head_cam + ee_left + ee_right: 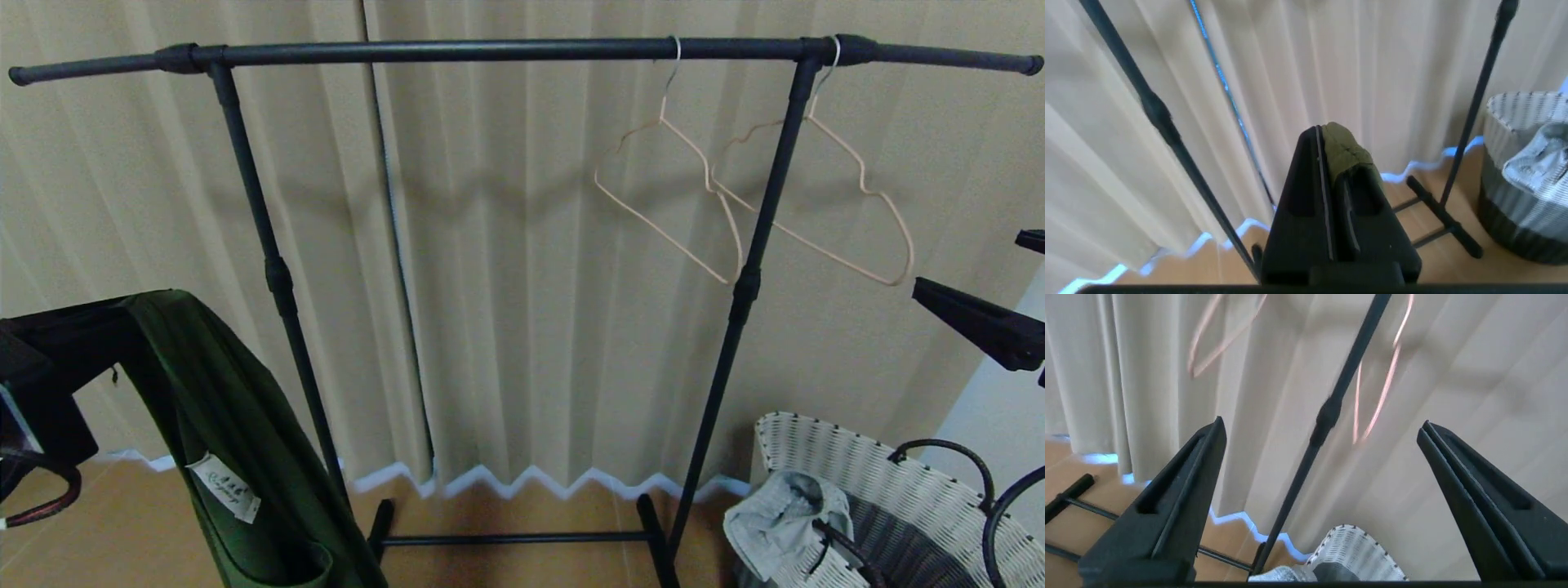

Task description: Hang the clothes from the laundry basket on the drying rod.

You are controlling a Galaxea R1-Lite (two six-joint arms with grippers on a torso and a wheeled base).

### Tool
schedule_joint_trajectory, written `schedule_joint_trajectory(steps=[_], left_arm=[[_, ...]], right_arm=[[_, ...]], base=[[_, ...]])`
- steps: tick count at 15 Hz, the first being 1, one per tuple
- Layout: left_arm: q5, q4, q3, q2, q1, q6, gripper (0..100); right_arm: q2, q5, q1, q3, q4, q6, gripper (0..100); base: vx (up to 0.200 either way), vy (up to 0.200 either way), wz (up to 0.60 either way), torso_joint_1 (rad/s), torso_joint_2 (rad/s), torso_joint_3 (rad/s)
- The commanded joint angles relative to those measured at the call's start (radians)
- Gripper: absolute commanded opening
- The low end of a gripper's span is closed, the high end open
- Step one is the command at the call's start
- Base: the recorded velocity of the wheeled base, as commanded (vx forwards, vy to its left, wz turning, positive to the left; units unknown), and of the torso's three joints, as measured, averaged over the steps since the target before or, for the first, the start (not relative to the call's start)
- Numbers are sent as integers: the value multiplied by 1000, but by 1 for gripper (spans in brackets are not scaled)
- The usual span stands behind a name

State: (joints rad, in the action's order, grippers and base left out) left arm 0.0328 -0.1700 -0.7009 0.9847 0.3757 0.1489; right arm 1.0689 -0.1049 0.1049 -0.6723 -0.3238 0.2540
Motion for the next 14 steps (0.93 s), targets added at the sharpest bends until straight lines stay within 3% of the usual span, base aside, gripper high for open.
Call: schedule_joint_trajectory(steps=[1,8,14], left_arm=[[1,3,0,-4,0,1,0],[1,0,14,-8,-1,20,0],[1,-3,20,-6,-5,49,0]], right_arm=[[2,1,-1,2,2,1,100],[0,24,-27,-7,66,2,100],[23,47,-59,-95,272,-21,100]], base=[[0,0,0,129,-486,-320],[0,0,0,165,-470,-310],[0,0,0,189,-474,-281]])
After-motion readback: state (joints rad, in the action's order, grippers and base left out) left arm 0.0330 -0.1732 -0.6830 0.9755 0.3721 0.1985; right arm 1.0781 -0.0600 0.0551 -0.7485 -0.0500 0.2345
